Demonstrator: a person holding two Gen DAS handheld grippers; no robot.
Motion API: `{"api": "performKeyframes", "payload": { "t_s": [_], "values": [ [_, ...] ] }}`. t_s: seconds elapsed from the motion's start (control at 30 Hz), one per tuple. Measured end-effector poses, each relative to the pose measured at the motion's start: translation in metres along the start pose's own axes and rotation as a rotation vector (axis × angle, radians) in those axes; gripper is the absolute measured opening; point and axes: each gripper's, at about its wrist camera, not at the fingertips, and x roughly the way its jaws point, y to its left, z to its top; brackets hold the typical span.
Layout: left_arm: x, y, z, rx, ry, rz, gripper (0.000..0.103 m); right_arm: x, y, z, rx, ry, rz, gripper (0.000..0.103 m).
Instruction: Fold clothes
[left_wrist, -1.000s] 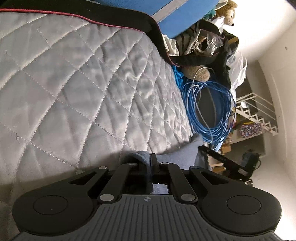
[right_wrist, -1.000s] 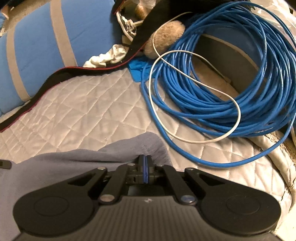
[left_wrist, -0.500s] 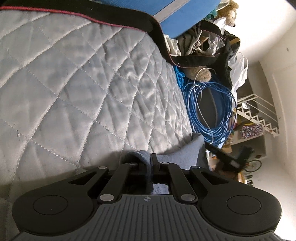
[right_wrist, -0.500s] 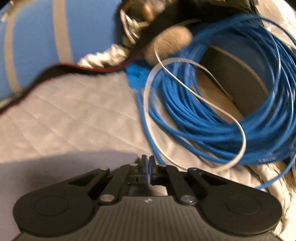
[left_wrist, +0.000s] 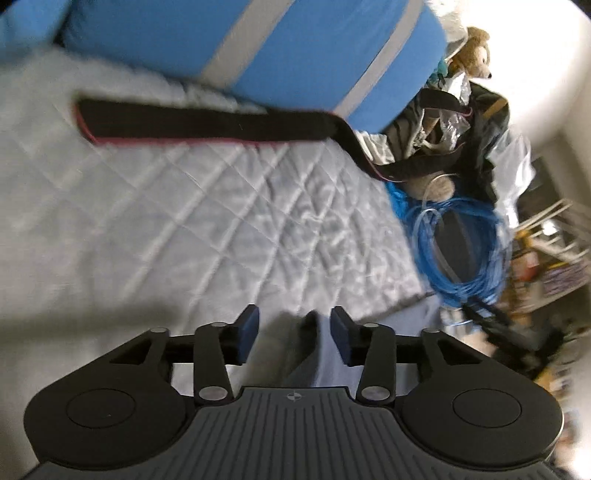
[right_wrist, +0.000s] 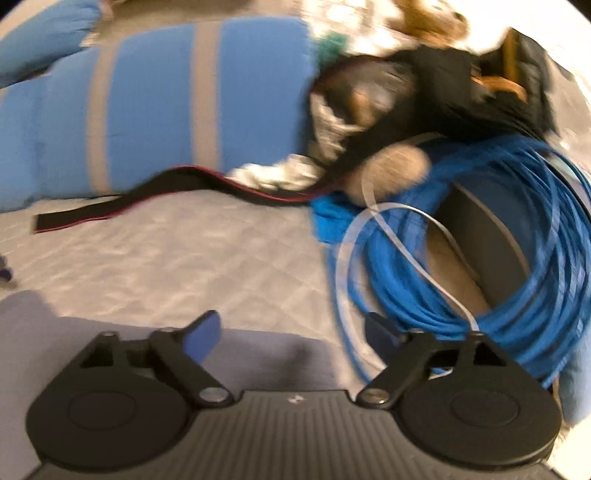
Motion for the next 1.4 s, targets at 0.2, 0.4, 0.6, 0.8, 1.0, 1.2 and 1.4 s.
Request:
{"api": "performKeyframes", "payload": {
  "t_s": [0.2,0.4,0.6,0.8,1.0,1.2,1.4],
  "values": [
    [-0.085,-0.037,-0.044,0.127,-0.172,0.185,0.068,-0.023,0.055,0.011,-0.102,-0.019,0.153,0.103],
    [-0.155,-0.049,-0.082,0.213,-0.234,0.358,0.079,-0.041,0.108,0.020,-0.172,-0.039,0.253,0.103],
    [-0.225,-0.029,-0.113,0.152,-0.262,0.481,0.079,-0.067,0.151,0.032,-0.203,-0.062,0.347,0.103],
    [-0.295,0.001,-0.147,0.040,-0.242,0.462,0.079,-0.094,0.194,0.043,-0.212,-0.090,0.433,0.103],
    [-0.349,0.027,-0.180,-0.021,-0.302,0.536,0.079,-0.107,0.237,0.029,-0.255,-0.081,0.519,0.103],
    [-0.380,0.090,-0.236,-0.273,-0.426,0.536,0.079,-0.108,0.266,-0.001,-0.281,-0.084,0.620,0.103],
    [-0.377,0.168,-0.312,-0.648,-0.615,0.362,0.078,-0.100,0.284,-0.037,-0.309,-0.106,0.686,0.103]
  ]
}}
